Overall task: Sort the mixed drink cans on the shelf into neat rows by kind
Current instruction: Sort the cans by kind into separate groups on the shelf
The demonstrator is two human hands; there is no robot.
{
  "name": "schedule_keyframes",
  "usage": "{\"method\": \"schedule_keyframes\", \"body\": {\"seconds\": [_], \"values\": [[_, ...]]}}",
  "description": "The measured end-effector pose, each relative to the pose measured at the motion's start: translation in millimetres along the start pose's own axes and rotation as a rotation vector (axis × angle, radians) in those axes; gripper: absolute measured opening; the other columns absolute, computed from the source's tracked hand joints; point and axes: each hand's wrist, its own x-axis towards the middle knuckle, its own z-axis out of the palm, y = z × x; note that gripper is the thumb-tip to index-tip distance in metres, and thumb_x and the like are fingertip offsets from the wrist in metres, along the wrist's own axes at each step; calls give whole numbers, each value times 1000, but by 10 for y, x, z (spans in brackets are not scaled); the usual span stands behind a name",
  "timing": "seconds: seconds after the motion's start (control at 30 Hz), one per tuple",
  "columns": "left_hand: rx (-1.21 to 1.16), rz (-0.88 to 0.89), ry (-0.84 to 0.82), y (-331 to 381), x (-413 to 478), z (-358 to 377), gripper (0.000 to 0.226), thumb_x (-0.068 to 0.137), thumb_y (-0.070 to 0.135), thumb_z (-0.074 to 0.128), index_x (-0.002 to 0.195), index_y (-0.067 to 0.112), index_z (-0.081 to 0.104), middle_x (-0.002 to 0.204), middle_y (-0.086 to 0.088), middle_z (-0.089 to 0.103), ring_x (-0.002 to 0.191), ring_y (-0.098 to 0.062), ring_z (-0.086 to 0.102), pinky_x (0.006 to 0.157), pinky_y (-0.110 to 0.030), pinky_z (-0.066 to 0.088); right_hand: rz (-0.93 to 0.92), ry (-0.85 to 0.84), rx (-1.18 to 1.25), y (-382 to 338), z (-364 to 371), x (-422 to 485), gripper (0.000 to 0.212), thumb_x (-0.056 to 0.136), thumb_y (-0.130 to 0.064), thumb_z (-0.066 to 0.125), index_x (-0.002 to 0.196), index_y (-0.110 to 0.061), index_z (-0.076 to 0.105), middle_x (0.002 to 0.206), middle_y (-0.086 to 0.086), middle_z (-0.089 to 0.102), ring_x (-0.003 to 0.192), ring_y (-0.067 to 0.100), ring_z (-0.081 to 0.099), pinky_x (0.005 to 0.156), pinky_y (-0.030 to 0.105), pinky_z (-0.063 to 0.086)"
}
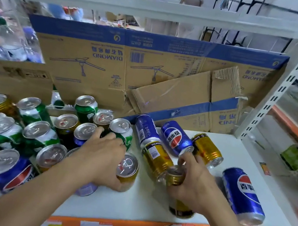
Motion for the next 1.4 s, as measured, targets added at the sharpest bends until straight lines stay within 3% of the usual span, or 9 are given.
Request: {"method": "schedule_keyframes", "body": {"seconds": [0.23,0.37,0.53,0.6,0.67,0.77,0.87,1.17,1.4], "values": [[-77,-31,-67,-92,26,23,84,70,71,62,140,30,37,136,7,47,130,-17,37,116,-47,9,-196,-17,104,-224,152,-65,64,60,-34,83,113,-31,46,110,-11,34,92,13,51,77,25,48],[-176,-38,-68,-125,31,55,67,72,69,63,127,34,43,121,10,54,122,-13,47,116,-46,0,-272,-8,119,-225,317,-77,70,60,-41,82,119,-32,44,113,-14,34,96,14,50,82,30,49],[-233,-13,-20,-174,13,166,64,72,74,58,122,39,41,116,14,59,119,-9,50,115,-44,-7,-242,13,301,-141,210,-3,54,61,-59,70,103,-29,55,98,-14,54,87,1,53,71,15,46],[-234,-7,13,-174,-4,180,63,71,75,57,121,40,41,114,15,60,116,-8,51,116,-43,-6,-171,156,399,-74,206,72,34,73,-51,70,93,-25,59,86,-8,61,77,5,57,64,26,50],[-236,-7,32,-171,-19,187,63,71,75,57,122,40,41,113,16,60,116,-7,51,116,-42,-6,-89,277,312,5,216,160,23,83,-37,71,97,-24,59,93,-9,60,76,5,56,58,19,42],[-228,-9,51,-166,-38,190,63,72,75,57,121,40,41,114,16,60,116,-7,51,117,-42,-7,22,139,182,125,296,263,48,84,-37,72,125,-24,51,112,-5,53,81,4,52,63,18,37],[-238,-14,63,-155,-43,193,62,72,76,56,121,41,42,116,16,61,117,-7,51,117,-41,-8,68,-10,182,199,387,310,62,84,-44,69,136,-23,42,102,-4,59,83,9,55,67,20,39],[-244,-28,72,-149,-77,178,64,77,77,47,128,41,39,121,16,60,122,-7,49,119,-42,-8,19,239,352,152,235,306,37,80,-24,73,112,-26,56,85,-13,59,75,-4,56,56,9,38],[-232,-52,99,-91,-67,88,79,72,86,26,134,39,42,132,16,54,124,-7,47,118,-39,7,-87,224,104,58,35,351,37,74,-32,73,110,-25,63,100,-2,60,86,16,56,71,31,49]]}}
